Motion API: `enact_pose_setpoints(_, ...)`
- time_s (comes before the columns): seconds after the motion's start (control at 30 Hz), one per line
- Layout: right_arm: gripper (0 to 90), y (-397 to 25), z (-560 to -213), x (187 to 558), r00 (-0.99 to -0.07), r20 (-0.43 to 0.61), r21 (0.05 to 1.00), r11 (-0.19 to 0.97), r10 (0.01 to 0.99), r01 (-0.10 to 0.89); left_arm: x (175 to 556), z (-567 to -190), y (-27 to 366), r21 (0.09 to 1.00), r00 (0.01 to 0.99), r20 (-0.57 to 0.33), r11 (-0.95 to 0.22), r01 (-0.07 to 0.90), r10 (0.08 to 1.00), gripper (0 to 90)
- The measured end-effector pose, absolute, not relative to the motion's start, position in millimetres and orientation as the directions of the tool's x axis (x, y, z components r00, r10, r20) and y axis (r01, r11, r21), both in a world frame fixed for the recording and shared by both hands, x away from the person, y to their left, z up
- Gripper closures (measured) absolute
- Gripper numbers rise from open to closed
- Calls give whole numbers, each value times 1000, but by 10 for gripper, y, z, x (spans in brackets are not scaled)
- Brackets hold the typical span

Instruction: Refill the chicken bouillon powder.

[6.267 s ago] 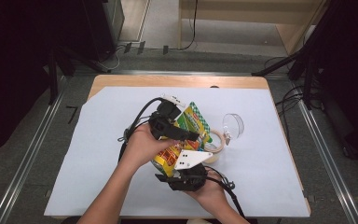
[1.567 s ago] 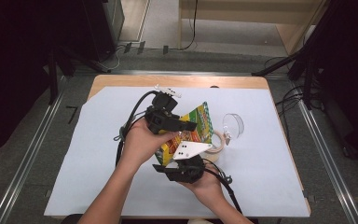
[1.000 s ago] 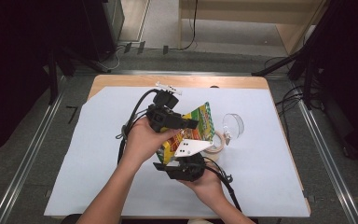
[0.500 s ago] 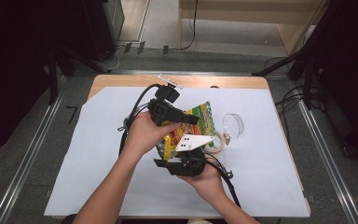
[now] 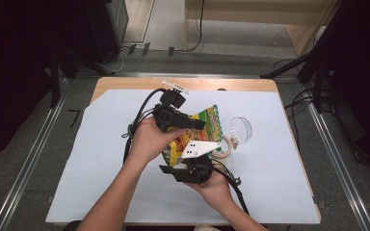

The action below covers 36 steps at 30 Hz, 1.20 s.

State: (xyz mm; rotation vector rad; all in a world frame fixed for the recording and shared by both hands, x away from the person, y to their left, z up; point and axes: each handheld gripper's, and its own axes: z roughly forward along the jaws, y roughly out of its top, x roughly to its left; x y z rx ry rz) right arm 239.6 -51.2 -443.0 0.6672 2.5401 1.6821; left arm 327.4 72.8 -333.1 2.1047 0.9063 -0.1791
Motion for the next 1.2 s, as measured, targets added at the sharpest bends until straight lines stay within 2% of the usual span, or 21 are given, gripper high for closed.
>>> enact_pose_setpoints(0.27, 657, -505, -4424, 2377, -913, 193, 888, 332, 359, 318, 3241, -3307, 714, 642, 736, -403, -404, 651, 544, 749)
enact_pose_setpoints(0.5, 685, -508, -4394, 2356, -913, 185, 896, 318, 365, 309, 3169, -3241, 689, 660, 745, -373, -407, 632, 552, 744)
enact_pose_setpoints(1.2, 698, -516, -4431, 2365, -904, 232, 894, 287, 360, 344, 3114, -3223, 627, 661, 755, -353, -423, 619, 553, 729)
